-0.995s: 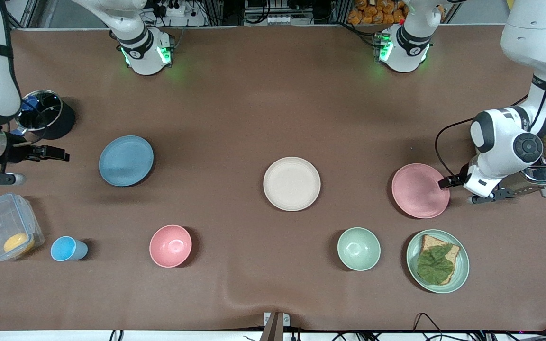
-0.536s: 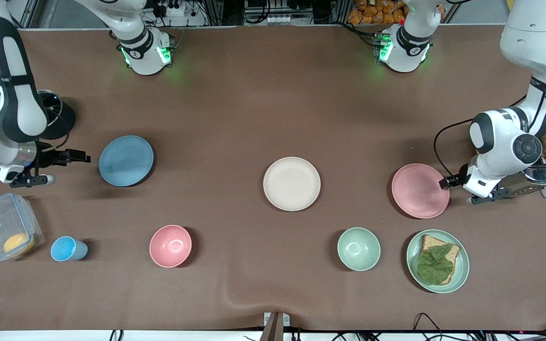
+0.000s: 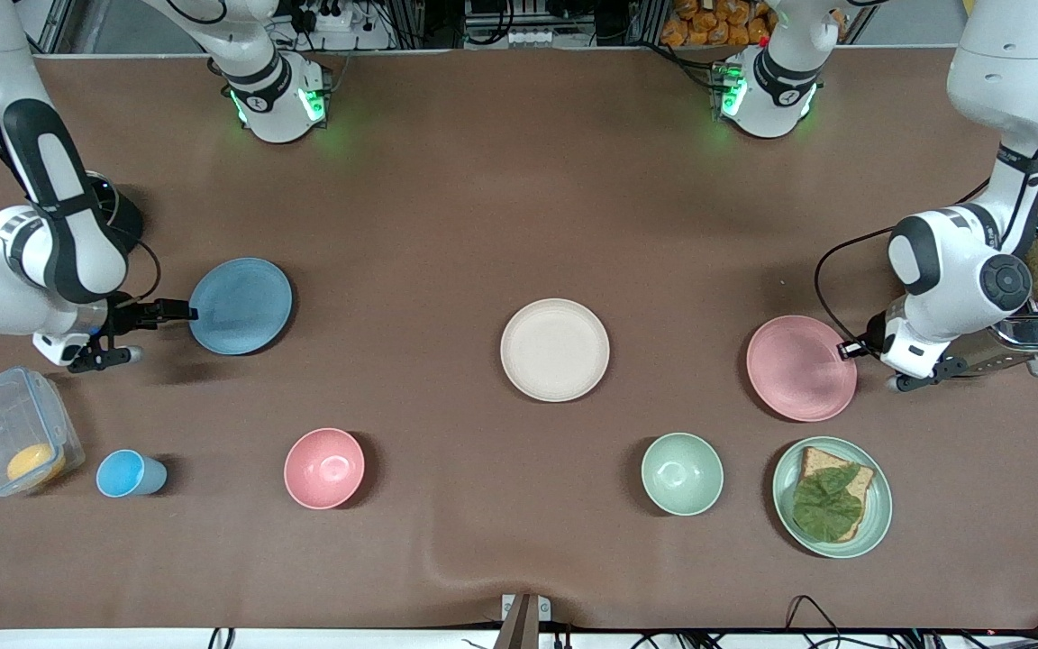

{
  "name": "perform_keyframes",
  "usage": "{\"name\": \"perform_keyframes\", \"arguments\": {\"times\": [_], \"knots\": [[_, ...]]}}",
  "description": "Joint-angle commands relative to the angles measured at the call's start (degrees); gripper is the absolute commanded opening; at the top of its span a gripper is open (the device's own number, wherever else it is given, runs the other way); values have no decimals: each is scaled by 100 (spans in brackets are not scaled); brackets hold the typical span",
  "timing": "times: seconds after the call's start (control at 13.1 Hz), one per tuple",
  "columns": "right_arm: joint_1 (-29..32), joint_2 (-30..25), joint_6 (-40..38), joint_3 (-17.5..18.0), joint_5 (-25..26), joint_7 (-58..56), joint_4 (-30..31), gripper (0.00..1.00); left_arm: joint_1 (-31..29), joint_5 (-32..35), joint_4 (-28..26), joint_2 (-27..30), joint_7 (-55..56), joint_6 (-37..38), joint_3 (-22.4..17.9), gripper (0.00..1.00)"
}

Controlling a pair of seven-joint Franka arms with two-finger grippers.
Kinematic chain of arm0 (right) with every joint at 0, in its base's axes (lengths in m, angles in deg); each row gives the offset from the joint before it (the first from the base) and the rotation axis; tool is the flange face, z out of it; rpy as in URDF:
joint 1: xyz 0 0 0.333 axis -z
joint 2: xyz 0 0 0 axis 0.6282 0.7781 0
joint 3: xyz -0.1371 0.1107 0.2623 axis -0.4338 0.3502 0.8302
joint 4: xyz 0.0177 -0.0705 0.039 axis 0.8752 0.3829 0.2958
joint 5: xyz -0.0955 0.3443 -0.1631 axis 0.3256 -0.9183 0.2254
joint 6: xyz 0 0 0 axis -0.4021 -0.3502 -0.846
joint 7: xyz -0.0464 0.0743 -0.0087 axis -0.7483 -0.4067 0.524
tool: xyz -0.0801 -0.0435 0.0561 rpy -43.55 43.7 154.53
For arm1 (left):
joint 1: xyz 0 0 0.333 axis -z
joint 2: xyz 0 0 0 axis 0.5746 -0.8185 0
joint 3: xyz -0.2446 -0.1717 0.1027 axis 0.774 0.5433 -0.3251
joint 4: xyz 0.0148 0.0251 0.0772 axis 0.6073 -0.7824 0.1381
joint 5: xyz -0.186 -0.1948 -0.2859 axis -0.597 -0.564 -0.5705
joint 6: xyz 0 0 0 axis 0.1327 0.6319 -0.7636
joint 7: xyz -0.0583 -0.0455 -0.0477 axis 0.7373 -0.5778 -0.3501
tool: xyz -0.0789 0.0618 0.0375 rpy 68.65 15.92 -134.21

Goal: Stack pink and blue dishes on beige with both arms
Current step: 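Lift the pink plate with the left gripper while the right gripper grasps the blue plate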

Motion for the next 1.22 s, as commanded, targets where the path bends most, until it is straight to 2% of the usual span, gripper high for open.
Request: {"name": "perform_keyframes", "arguments": {"times": [0.0, 0.23, 0.46, 0.54, 0.77, 0.84, 0.92, 1.15], "knots": [[27, 141, 37, 69, -131, -149, -50, 100, -86, -163, 9, 250, -96, -21, 178, 0], [-52, 246, 46, 78, -131, -166, -59, 100, -60, -171, 79, 830, -52, 329, 441, 0], [-87, 299, 37, 78, -131, -166, -59, 100, -51, -163, 710, 937, 27, 1470, 592, 0], [-96, 334, 37, 78, -131, -218, -68, 91, -68, -136, 843, 937, -42, 1647, 592, 0], [-69, 396, 28, 78, -131, -316, -85, 20, 28, -136, 1430, 964, 53, 2358, 766, 0], [-69, 396, 11, 87, -131, -316, -94, 4, 37, -136, 1615, 964, 132, 2570, 872, 0], [-69, 396, -7, 113, -131, -316, -94, 0, 37, -136, 1713, 964, 255, 2703, 1047, 0], [-78, 396, -59, 122, -131, -307, -164, 0, 90, -110, 1793, 928, 545, 2774, 1635, 0]]}}
